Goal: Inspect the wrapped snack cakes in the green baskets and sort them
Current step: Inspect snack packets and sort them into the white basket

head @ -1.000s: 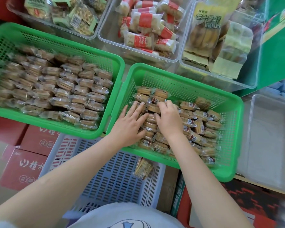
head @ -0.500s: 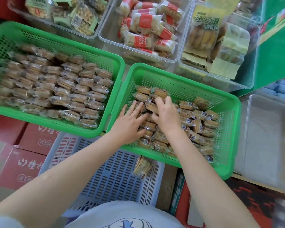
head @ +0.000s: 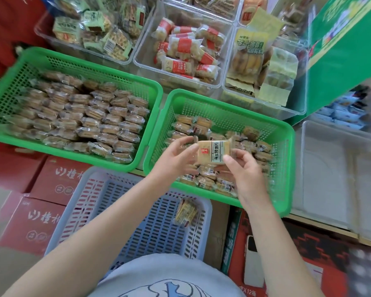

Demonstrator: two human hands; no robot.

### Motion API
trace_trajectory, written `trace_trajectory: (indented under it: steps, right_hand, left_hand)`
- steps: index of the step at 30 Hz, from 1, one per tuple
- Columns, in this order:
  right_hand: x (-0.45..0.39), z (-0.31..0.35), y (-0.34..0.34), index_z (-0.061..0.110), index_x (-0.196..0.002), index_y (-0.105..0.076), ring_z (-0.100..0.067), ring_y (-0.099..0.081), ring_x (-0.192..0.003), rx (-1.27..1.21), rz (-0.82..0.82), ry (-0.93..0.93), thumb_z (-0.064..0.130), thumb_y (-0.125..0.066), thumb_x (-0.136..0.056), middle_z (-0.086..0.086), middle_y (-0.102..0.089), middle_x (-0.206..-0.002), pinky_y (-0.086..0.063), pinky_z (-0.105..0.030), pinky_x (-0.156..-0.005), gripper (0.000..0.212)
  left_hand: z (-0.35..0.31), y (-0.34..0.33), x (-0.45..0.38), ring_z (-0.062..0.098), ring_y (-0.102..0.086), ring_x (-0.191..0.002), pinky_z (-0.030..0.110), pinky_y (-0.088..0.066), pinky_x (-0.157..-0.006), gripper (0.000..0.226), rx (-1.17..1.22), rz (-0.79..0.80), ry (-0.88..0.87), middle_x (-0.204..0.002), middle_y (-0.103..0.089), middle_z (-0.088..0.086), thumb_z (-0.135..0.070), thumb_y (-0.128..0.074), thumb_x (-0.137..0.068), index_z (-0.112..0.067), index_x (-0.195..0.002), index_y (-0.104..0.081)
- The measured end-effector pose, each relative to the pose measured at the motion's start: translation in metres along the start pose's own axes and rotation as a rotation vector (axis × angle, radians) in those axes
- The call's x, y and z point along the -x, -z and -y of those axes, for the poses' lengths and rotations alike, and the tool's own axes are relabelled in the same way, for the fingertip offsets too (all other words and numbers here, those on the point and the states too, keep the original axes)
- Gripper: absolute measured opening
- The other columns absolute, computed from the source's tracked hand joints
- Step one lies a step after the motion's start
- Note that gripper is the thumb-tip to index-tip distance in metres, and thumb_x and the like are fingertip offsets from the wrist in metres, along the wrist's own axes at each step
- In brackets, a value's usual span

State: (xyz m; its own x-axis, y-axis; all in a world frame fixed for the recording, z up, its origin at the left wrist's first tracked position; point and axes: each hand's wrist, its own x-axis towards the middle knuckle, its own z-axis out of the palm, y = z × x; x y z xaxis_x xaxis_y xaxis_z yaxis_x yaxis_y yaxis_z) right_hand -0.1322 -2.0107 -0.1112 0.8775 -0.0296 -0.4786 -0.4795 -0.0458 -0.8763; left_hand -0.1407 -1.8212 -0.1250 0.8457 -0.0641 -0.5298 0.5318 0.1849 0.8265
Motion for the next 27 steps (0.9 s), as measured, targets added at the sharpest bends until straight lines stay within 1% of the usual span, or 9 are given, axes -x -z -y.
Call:
trace_trajectory:
  steps: [3, 7, 9, 12, 14, 16, 19, 24, 27]
  right_hand:
    - [0.024, -0.006, -0.011, 0.012, -0.113, -0.056, -0.032, -0.07, -0.086, -0.107, 0.073, -0.037, 0.016, -0.062, -0.097, -0.014, -0.07, -0.107, -0.058, -0.042, -0.072, 0.018]
    - [0.056, 0.001, -0.024, 0.009, -0.106, -0.05, -0.022, -0.063, -0.068, -0.204, 0.142, -0.008, 0.03, -0.044, -0.105, -0.01, -0.068, -0.091, -0.052, -0.033, -0.058, 0.022]
    - [0.072, 0.004, -0.028, 0.011, -0.1, -0.049, -0.022, -0.061, -0.069, -0.097, 0.118, 0.074, 0.031, -0.039, -0.107, -0.013, -0.066, -0.091, -0.051, -0.035, -0.058, 0.023]
    - [0.088, 0.002, -0.028, 0.01, -0.092, -0.042, -0.037, -0.055, -0.068, 0.238, 0.014, 0.327, 0.027, -0.039, -0.108, -0.026, -0.057, -0.088, -0.048, -0.046, -0.056, 0.024]
    - [0.095, 0.001, -0.026, 0.011, -0.088, -0.042, -0.033, -0.051, -0.067, 0.434, -0.08, 0.526, 0.024, -0.042, -0.107, -0.017, -0.051, -0.08, -0.043, -0.045, -0.055, 0.023]
    - [0.102, 0.001, -0.024, 0.013, -0.087, -0.043, -0.021, -0.049, -0.068, 0.541, -0.176, 0.676, 0.021, -0.045, -0.106, -0.002, -0.048, -0.08, -0.039, -0.029, -0.055, 0.02]
    - [0.112, -0.001, -0.02, 0.012, -0.091, -0.046, -0.018, -0.049, -0.064, 0.606, -0.272, 0.786, 0.018, -0.048, -0.105, 0.002, -0.05, -0.078, -0.034, -0.022, -0.05, 0.015]
    - [0.127, -0.005, -0.013, 0.013, -0.089, -0.043, -0.011, -0.047, -0.055, 0.599, -0.28, 0.818, 0.015, -0.049, -0.104, 0.011, -0.045, -0.067, -0.032, -0.024, -0.043, 0.016]
    - [0.131, -0.005, -0.004, 0.011, -0.086, -0.045, -0.016, -0.045, -0.058, 0.521, -0.258, 0.725, 0.014, -0.051, -0.103, 0.002, -0.048, -0.066, -0.031, -0.026, -0.048, 0.018]
  left_hand:
    - [-0.004, -0.003, 0.03, 0.02, -0.073, -0.09, 0.031, -0.062, -0.065, 0.042, 0.191, -0.003, -0.019, -0.111, -0.073, 0.007, -0.025, -0.071, -0.087, -0.013, -0.126, -0.062]
    - [-0.006, 0.001, 0.064, 0.018, -0.072, -0.088, 0.027, -0.061, -0.066, 0.036, 0.36, 0.078, -0.003, -0.104, -0.075, 0.01, -0.026, -0.064, -0.088, -0.012, -0.121, -0.066]
    - [-0.006, 0.001, 0.081, 0.019, -0.073, -0.088, 0.027, -0.06, -0.066, 0.039, 0.424, 0.087, -0.01, -0.102, -0.075, 0.009, -0.029, -0.063, -0.087, -0.012, -0.122, -0.065]
    - [-0.003, -0.002, 0.103, 0.018, -0.074, -0.083, 0.027, -0.06, -0.063, 0.04, 0.503, -0.006, -0.01, -0.1, -0.076, 0.006, -0.027, -0.067, -0.082, -0.016, -0.12, -0.067]
    - [0.0, -0.003, 0.113, 0.019, -0.074, -0.083, 0.03, -0.062, -0.064, 0.04, 0.482, -0.084, -0.002, -0.102, -0.077, 0.006, -0.026, -0.071, -0.079, -0.019, -0.118, -0.068]
    - [0.004, -0.002, 0.12, 0.019, -0.074, -0.086, 0.031, -0.062, -0.066, 0.038, 0.455, -0.109, -0.003, -0.103, -0.077, 0.006, -0.026, -0.073, -0.08, -0.017, -0.117, -0.069]
    - [0.006, -0.002, 0.129, 0.019, -0.074, -0.085, 0.031, -0.062, -0.065, 0.027, 0.474, -0.081, 0.008, -0.099, -0.077, 0.008, -0.017, -0.068, -0.089, -0.007, -0.114, -0.069]
    - [0.009, -0.003, 0.137, 0.014, -0.073, -0.08, 0.027, -0.06, -0.063, 0.01, 0.259, -0.035, -0.014, -0.09, -0.076, 0.006, -0.011, -0.061, -0.098, -0.006, -0.104, -0.067]
    - [0.007, -0.005, 0.143, 0.012, -0.071, -0.075, 0.027, -0.059, -0.065, 0.01, 0.081, -0.055, -0.085, -0.083, -0.074, 0.001, -0.01, -0.057, -0.101, -0.01, -0.096, -0.065]
